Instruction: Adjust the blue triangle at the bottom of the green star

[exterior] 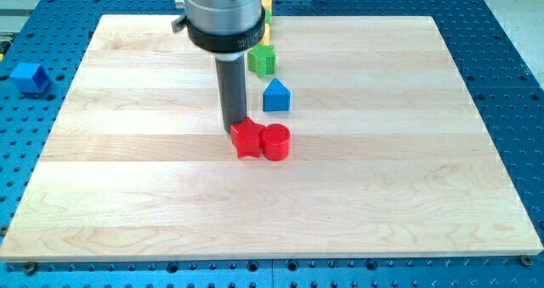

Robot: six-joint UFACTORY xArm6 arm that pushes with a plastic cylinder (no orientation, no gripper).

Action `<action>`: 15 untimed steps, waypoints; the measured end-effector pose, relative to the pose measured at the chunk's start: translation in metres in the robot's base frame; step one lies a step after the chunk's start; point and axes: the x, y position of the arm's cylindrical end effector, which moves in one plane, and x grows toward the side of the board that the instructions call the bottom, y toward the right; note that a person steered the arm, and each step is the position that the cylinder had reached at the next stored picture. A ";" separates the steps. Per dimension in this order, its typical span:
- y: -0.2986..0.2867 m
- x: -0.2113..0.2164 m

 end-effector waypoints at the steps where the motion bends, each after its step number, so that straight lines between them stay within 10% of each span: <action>1: -0.017 -0.003; 3: 0.078 -0.048; 7: -0.025 -0.047; 11: 0.016 -0.101; 12: 0.001 -0.034; 15: 0.106 -0.092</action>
